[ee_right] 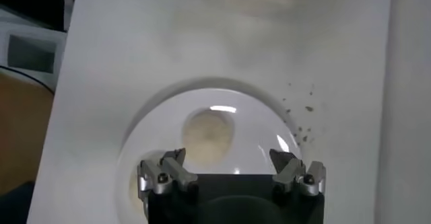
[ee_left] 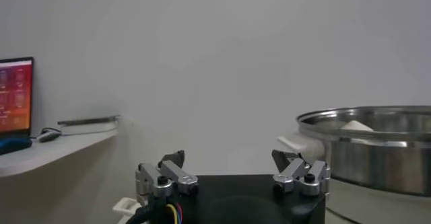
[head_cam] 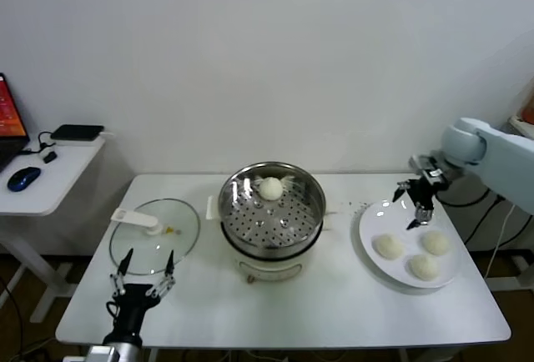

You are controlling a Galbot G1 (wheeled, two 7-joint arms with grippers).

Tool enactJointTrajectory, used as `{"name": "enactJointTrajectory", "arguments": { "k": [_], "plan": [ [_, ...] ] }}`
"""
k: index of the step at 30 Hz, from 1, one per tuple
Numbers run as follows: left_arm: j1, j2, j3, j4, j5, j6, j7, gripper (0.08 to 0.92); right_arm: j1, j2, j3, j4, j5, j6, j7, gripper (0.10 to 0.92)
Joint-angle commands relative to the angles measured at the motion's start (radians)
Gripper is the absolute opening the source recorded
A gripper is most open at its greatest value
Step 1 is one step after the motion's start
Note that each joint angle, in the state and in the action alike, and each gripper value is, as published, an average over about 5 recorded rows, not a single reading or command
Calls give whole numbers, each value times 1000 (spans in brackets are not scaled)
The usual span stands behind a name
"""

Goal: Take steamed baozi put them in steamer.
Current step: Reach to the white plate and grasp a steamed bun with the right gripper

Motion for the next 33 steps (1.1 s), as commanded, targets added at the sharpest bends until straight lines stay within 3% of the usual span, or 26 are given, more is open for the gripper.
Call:
{"name": "enactJointTrajectory", "arguments": {
  "k": [1, 33],
  "plan": [
    [14, 2, 5, -15, -16, 7, 0, 823, -194, 41, 146, -120, -84, 14, 16, 823],
    [18, -9, 8, -13, -25, 14, 2, 823, -305, 152, 241, -249, -158, 67, 33, 823]
  ]
}}
